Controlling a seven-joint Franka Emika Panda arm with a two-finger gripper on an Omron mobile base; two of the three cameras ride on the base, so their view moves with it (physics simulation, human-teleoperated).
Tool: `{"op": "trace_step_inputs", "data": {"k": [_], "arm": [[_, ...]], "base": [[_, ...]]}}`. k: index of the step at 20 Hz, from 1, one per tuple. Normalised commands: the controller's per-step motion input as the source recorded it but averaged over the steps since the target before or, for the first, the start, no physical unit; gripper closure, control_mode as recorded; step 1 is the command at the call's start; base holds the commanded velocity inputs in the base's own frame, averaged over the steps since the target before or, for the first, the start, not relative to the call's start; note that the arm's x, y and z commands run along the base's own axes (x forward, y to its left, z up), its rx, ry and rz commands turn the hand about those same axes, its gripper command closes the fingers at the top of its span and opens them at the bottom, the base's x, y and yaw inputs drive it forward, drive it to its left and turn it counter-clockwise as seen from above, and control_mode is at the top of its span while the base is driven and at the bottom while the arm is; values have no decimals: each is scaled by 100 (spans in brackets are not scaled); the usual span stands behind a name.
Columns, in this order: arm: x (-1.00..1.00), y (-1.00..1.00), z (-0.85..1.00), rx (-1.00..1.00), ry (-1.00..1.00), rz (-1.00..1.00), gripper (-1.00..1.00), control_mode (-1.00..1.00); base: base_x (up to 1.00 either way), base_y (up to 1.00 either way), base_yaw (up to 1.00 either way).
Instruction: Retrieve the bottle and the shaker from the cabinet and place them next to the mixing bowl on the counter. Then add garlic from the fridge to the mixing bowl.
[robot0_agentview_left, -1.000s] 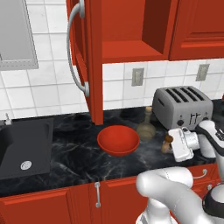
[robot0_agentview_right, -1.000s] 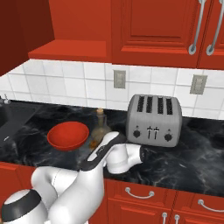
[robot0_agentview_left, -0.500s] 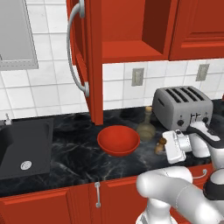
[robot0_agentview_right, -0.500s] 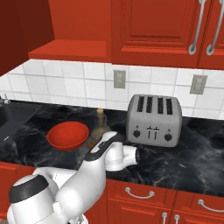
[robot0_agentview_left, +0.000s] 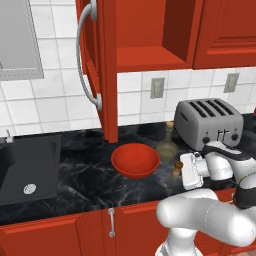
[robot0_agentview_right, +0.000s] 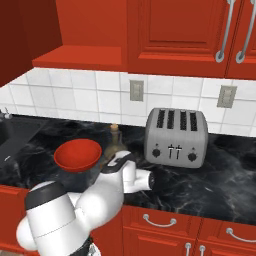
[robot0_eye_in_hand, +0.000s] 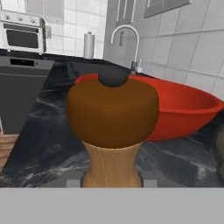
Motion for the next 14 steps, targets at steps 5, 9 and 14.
{"op": "trace_step_inputs", "data": {"k": [5,9,14], "arm": [[33,2,-18,0,0,0,100,-100],[34,6,-6,0,0,0,100,-100],[35,3,-10,0,0,0,100,-100]], "base": [[0,0,0],[0,0,0],[0,0,0]]}}
